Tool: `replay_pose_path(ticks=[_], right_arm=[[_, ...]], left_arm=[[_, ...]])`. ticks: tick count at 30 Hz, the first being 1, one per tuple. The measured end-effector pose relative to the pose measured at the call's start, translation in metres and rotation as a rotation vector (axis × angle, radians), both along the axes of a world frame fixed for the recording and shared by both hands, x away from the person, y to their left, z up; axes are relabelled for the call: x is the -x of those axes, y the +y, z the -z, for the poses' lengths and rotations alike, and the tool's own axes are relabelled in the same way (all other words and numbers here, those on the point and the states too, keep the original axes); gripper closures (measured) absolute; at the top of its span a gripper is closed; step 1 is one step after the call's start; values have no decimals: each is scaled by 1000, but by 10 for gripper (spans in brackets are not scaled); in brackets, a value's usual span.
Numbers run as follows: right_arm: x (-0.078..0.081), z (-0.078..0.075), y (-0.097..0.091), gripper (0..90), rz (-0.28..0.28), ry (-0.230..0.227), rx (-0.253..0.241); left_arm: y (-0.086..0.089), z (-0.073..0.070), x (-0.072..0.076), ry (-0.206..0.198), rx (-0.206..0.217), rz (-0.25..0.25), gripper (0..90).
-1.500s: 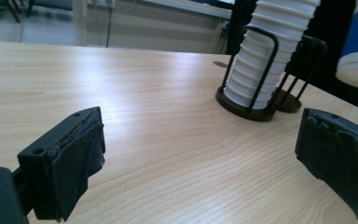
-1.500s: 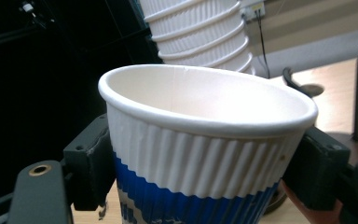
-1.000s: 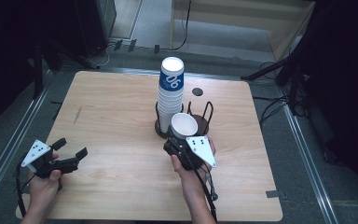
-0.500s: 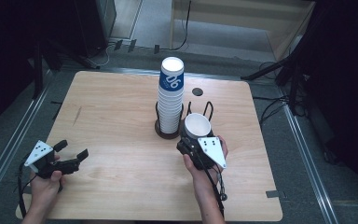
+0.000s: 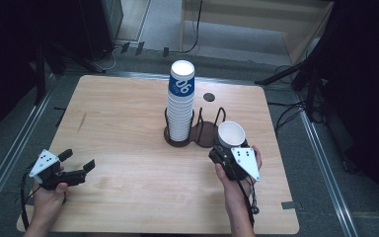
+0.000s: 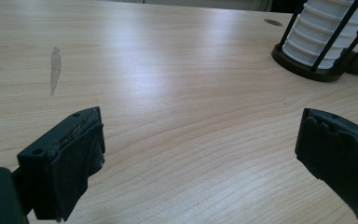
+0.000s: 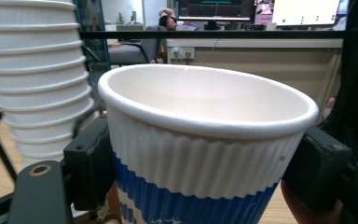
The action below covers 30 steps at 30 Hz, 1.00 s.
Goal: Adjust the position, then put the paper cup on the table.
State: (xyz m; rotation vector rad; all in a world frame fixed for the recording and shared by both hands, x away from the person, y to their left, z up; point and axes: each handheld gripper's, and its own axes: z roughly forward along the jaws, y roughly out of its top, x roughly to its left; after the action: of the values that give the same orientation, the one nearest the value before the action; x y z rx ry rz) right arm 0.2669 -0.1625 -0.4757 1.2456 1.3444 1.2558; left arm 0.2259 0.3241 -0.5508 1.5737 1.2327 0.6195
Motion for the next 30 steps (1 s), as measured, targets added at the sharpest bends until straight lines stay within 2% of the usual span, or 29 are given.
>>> replay_pose_path(ticks=[7, 14, 23, 30], right_arm=[[-3, 3, -20, 211, 28, 14, 26], [-9, 6, -31, 210, 39, 12, 6], [-28, 14, -44, 210, 79, 31, -6], [-42, 25, -53, 211, 81, 52, 42]], left_arm=[[-1, -1, 1, 7, -4, 20, 0], [-1, -1, 2, 0, -4, 11, 0], [-2, -1, 2, 1, -15, -2, 0], [-1, -1, 3, -2, -6, -30, 0]])
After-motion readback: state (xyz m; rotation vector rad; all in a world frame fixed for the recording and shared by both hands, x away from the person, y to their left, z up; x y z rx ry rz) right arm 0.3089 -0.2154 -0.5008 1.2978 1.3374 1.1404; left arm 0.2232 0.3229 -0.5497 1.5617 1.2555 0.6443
